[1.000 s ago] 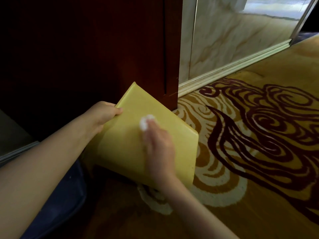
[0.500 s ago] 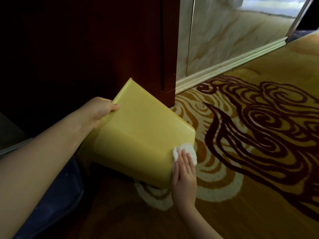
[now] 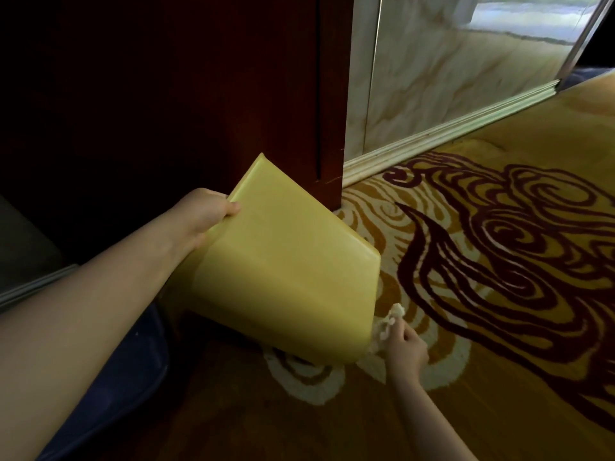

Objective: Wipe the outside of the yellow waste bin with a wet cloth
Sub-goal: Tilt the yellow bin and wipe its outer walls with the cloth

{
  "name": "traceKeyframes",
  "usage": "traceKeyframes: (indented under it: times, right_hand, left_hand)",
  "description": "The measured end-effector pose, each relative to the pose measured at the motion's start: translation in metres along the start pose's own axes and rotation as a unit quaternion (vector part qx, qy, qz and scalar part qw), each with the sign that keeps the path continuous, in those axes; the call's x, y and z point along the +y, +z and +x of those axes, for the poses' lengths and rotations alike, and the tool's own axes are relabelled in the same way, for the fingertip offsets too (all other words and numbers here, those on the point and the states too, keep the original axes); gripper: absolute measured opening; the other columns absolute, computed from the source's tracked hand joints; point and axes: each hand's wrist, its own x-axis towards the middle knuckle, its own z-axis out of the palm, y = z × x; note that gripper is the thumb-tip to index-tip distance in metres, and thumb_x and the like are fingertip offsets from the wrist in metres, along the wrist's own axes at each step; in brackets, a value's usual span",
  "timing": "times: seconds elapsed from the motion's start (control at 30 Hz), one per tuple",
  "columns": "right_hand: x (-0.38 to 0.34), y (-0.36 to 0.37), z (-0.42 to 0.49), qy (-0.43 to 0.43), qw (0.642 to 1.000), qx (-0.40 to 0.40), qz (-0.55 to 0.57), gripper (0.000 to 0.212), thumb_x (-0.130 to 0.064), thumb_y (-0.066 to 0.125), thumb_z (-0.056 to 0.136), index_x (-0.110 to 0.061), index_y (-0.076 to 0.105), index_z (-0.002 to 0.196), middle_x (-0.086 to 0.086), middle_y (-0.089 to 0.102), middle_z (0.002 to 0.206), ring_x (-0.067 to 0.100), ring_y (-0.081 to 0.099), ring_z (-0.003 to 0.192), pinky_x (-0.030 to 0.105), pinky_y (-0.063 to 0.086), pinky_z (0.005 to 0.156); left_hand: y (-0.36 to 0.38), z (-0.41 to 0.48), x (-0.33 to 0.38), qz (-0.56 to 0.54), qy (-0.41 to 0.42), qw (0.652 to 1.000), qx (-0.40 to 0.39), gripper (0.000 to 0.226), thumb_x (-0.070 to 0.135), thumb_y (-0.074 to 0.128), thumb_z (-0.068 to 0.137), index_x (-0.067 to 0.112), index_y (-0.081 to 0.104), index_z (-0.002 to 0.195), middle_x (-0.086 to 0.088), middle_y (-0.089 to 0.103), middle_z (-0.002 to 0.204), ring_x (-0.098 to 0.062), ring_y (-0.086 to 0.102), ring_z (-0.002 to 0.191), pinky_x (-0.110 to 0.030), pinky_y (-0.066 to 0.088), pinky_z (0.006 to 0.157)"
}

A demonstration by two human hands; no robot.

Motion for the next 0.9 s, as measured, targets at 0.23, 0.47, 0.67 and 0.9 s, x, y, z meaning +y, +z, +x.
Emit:
traceKeyframes:
  times: [0.23, 0.47, 0.67, 0.9]
  right_hand:
    - [-0.066, 0.004, -0.004, -0.154, 0.986, 0.025, 0.065, 0.028, -0.035, 0.044, 0.095, -0.026, 0.07, 0.087, -0.011, 0.057, 0.057, -0.002, 0.047, 0.049, 0.018, 0.038, 0.046]
    - [-0.115, 0.017, -0.029, -0.234, 0.962, -0.035, 0.133, 0.035, -0.032, 0.045, 0.096, -0.016, 0.069, 0.077, -0.008, 0.055, 0.055, 0.001, 0.047, 0.048, 0.017, 0.036, 0.046]
    - [-0.151, 0.046, -0.051, -0.396, 0.913, -0.082, 0.051, 0.025, -0.02, 0.046, 0.097, -0.013, 0.067, 0.084, -0.01, 0.056, 0.06, -0.001, 0.051, 0.052, 0.009, 0.038, 0.048]
    - [-0.154, 0.086, -0.069, -0.461, 0.859, -0.174, -0.139, 0.031, -0.017, 0.05, 0.096, -0.009, 0.058, 0.125, 0.007, 0.06, 0.13, 0.02, 0.052, 0.123, 0.028, 0.037, 0.103]
  left_hand:
    - [-0.022, -0.008, -0.011, -0.01, 0.056, 0.998, -0.001, 0.018, 0.023, 0.051, 0.091, 0.019, 0.067, 0.098, -0.002, 0.067, 0.09, -0.024, 0.063, 0.088, -0.039, 0.047, 0.08]
    - [-0.066, -0.014, -0.046, -0.028, 0.073, 0.994, -0.079, 0.016, 0.029, 0.054, 0.088, 0.03, 0.071, 0.09, 0.0, 0.077, 0.088, -0.022, 0.072, 0.084, -0.034, 0.054, 0.069]
    - [-0.103, -0.009, -0.065, 0.022, 0.072, 0.977, -0.197, 0.06, 0.065, 0.078, 0.042, 0.035, 0.074, 0.094, 0.006, 0.075, 0.102, -0.012, 0.072, 0.092, -0.028, 0.053, 0.076]
    - [-0.121, -0.004, -0.036, 0.184, 0.009, 0.921, -0.342, 0.066, 0.034, 0.081, 0.054, 0.027, 0.058, 0.116, 0.01, 0.073, 0.11, -0.01, 0.068, 0.103, -0.024, 0.054, 0.083]
